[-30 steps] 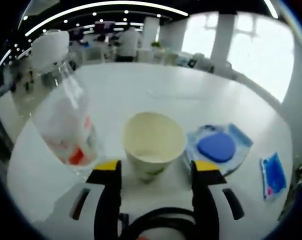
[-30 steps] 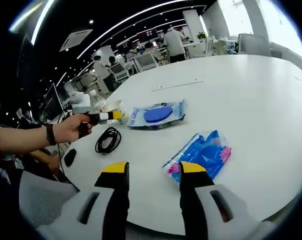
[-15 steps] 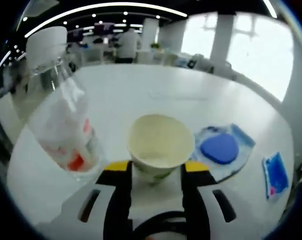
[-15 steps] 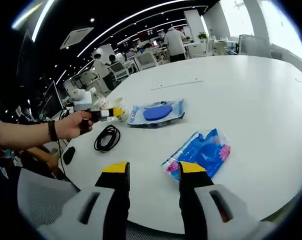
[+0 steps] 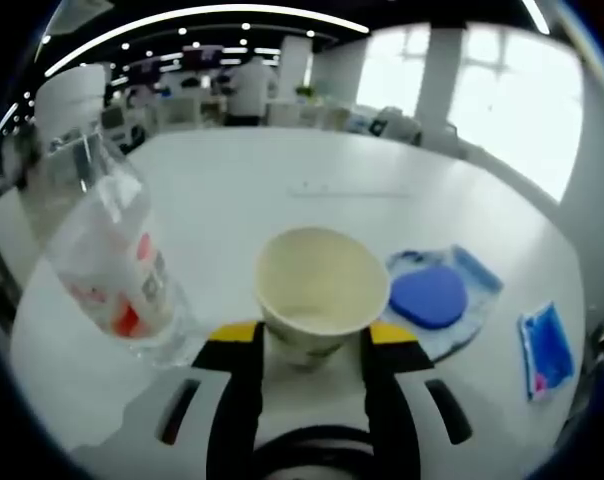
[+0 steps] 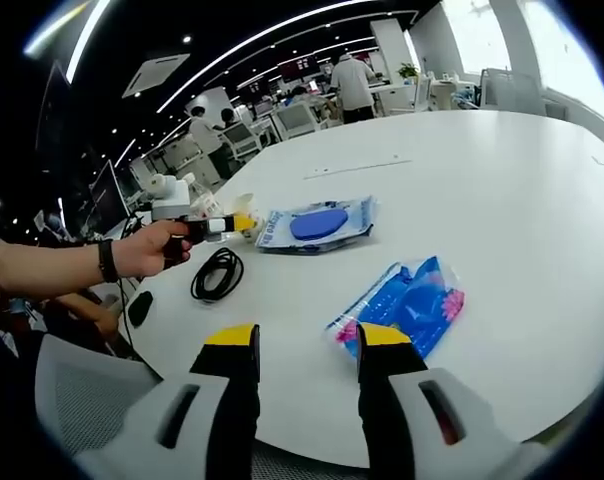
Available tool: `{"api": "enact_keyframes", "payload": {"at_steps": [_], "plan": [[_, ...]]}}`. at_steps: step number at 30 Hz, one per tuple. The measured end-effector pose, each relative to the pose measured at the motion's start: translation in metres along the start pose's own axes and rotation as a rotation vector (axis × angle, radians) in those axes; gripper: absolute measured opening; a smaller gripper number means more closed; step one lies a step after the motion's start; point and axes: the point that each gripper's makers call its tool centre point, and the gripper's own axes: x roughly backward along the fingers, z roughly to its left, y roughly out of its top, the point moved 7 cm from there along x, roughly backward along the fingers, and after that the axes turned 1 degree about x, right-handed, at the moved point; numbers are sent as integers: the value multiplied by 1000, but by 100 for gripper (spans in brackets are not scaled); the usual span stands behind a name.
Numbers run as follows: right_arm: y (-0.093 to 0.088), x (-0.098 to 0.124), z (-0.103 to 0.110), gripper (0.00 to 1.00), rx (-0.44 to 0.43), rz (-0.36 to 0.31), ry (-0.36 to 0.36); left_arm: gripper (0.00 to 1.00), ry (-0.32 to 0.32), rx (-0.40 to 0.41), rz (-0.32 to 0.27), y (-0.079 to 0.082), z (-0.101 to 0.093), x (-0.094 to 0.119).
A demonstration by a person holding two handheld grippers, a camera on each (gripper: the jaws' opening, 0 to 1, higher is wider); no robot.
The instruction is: Arrange the tabletop items into an orderly group along one side of the table until the central work area is clear of visible clutter.
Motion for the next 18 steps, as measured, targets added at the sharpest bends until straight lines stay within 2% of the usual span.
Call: {"api": "enact_keyframes", "payload": {"at_steps": [6,11,18], "plan": [[0,-1,1,38,5,0,1,48,0,-7,4,1,2,3],[-1,-2,1,38,9,6,3,51,-8,-5,24,-5,3,12],[0,-1,1,38,12,2,1,51,-15,-8,18,-16,-2,40]]}}
